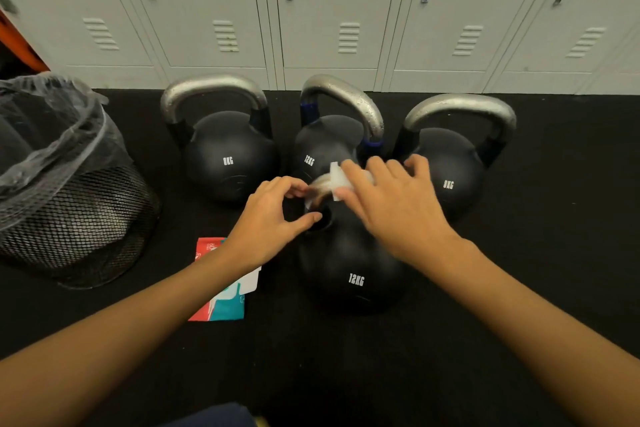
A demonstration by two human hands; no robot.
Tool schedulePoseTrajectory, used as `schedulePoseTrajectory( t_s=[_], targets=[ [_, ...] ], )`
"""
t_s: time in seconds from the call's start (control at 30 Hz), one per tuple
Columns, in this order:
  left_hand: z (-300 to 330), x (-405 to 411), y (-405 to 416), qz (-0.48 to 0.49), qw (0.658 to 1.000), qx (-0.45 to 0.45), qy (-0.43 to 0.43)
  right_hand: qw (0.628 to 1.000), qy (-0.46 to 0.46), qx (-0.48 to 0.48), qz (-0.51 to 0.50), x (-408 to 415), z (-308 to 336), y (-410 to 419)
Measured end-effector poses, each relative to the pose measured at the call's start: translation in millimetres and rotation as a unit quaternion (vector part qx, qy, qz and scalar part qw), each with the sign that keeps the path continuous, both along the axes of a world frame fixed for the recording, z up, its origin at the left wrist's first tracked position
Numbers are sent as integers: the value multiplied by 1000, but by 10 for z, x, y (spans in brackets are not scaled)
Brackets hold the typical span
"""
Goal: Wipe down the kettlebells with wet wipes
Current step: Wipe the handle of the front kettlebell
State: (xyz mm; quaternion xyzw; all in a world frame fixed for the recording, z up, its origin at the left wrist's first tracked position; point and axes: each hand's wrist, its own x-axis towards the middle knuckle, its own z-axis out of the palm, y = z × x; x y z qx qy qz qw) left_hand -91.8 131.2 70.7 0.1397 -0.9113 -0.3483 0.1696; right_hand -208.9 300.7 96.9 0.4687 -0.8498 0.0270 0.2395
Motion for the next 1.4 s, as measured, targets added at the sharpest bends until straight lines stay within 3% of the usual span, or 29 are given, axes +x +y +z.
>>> schedulePoseTrajectory(
  t_s=[0.17, 0.3, 0.37, 0.43, 0.5, 0.57, 0.63, 0.7, 0.83, 0.9, 1.0, 1.1, 1.23, 1.4],
  targets=[
    [-7, 27, 20, 0, 1000, -4, -14, 999, 34, -14, 33, -3, -111, 37],
    [20, 43, 38, -9, 1000, -10, -12, 991, -86, -97, -27, -5, -192, 351],
    [18, 47, 34, -10, 1000, -12, -10, 955, -236, -180, -21, -31, -305, 528],
    [10, 41, 41, -6, 1000, -10, -6, 886, -384, -259, 20, -20, -456, 657],
    [5, 27, 62, 0, 1000, -6, 4, 827, -469, -308, 36, 0, -544, 709],
    [4, 13, 80, 5, 1000, -3, 11, 802, -500, -327, 35, -3, -522, 694],
    [-4, 8, 85, 8, 1000, -3, 14, 811, -479, -334, 30, -18, -420, 645],
    [-23, 6, 89, 11, 1000, -3, 20, 847, -430, -310, 20, -45, -278, 567],
    [-56, 12, 122, 21, 1000, 1, 19, 900, -420, -116, -33, -151, 184, 337],
    [-60, 16, 133, 26, 999, 4, 21, 896, -443, -15, -43, -219, 389, 206],
    [-50, 12, 138, 28, 999, 6, 26, 867, -493, 42, -57, -239, 561, -31],
    [-52, 12, 141, 26, 999, 6, 27, 912, -393, 117, 0, -144, 540, -234],
    [-64, 19, 145, 30, 999, 9, 27, 941, -317, 95, 66, -137, 435, -139],
    [-64, 28, 138, 29, 999, 7, 30, 944, -314, 52, 89, -229, 287, 223]
  ],
)
